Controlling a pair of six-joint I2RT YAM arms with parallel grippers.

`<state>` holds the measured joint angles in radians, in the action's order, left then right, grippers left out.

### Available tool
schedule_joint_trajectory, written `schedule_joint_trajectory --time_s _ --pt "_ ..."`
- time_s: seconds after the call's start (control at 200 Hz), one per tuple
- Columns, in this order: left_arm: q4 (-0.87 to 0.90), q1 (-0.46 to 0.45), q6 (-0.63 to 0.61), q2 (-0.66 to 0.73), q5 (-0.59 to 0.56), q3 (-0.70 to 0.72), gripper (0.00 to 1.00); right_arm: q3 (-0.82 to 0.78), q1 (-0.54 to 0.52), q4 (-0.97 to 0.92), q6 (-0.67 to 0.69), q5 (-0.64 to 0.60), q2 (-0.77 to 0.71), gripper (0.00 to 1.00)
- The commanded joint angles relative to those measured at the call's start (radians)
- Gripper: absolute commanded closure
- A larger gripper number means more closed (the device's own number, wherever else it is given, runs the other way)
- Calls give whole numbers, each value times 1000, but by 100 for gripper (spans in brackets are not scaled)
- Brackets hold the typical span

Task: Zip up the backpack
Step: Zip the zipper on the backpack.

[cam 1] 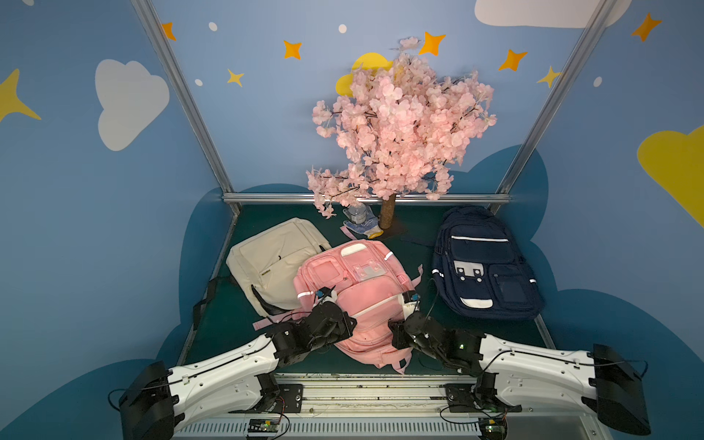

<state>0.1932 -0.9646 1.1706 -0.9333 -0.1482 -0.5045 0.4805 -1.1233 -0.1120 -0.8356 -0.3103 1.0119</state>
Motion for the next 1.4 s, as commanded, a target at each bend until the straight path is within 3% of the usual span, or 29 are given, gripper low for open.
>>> schedule_joint_trajectory --time_s 0.0,0.075,0.19,0.265,0.385,0.521,0.721,0.961,1.056,1.241,1.397 --pt "136 19 -48 46 -47 41 96 -61 114 -85 34 12 -40 100" --pt "135 30 -64 59 -23 50 92 -56 138 -60 68 44 -56 100" --pt "179 42 -153 80 8 7 72 -41 137 18 142 147 -64 100" --pt "250 46 -268 91 8 -67 55 -32 135 39 153 173 -65 100" --pt "305 44 -486 71 52 -199 43 -21 130 75 189 218 -76 100" --pt "213 9 -675 -76 190 -302 38 2 111 93 221 241 -74 100" --pt "83 -67 -851 -320 165 -375 35 29 74 77 233 227 -64 100" --pt "40 -71 -899 -431 50 -364 39 11 63 78 228 216 -88 100" --pt "26 -72 -899 -442 10 -345 50 9 64 83 220 226 -81 100" --pt "9 -75 -894 -437 -12 -291 87 7 66 39 201 206 -77 100" --pt "11 -93 -881 -423 -26 -253 96 5 96 -40 194 191 -105 100"
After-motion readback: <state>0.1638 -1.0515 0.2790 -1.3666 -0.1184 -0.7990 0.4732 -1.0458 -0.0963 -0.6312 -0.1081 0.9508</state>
